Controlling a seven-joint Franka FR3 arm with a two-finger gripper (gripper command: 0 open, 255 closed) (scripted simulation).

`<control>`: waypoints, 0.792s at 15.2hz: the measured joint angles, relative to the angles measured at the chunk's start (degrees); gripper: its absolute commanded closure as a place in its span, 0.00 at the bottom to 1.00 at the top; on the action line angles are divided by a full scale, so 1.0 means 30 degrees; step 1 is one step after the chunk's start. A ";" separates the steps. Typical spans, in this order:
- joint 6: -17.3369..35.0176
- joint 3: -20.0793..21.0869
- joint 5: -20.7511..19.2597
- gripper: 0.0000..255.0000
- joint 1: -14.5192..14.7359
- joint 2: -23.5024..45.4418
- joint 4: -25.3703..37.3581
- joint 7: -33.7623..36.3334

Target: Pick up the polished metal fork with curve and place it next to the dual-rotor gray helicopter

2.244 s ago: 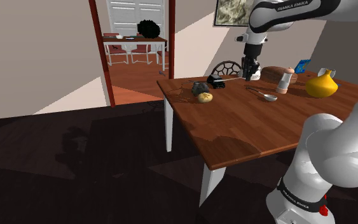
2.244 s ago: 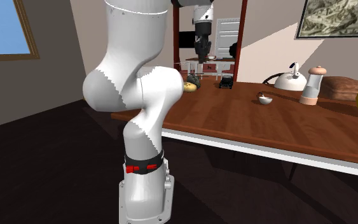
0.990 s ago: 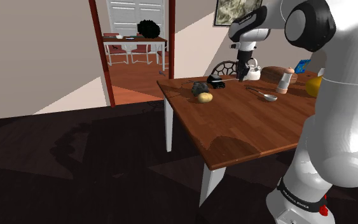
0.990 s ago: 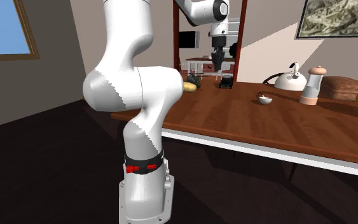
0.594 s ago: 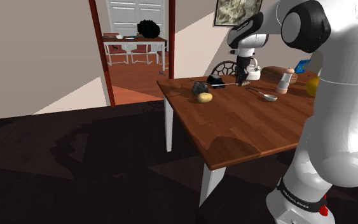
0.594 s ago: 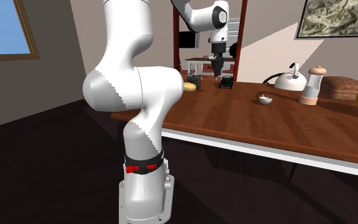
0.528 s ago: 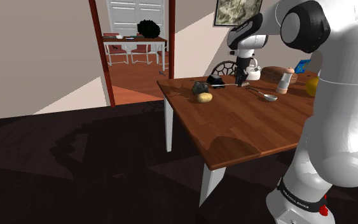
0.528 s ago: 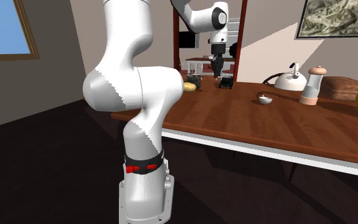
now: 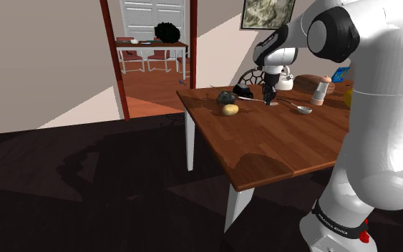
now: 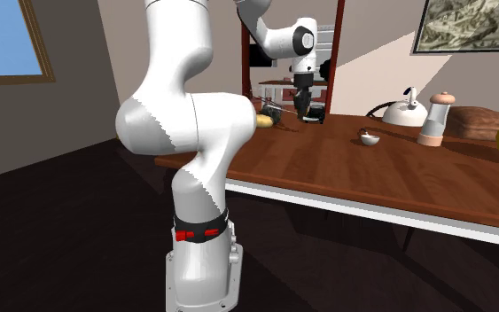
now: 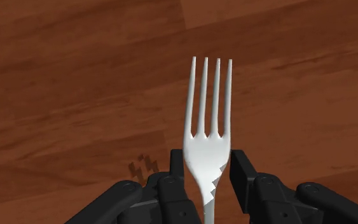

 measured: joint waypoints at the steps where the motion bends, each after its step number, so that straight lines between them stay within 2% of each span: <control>1: 0.0229 0.0036 0.0065 1.00 -0.0004 0.0043 -0.0209 -0.0038; 12: 0.2425 0.1108 0.1822 1.00 -0.0932 0.1628 -0.1393 -0.1119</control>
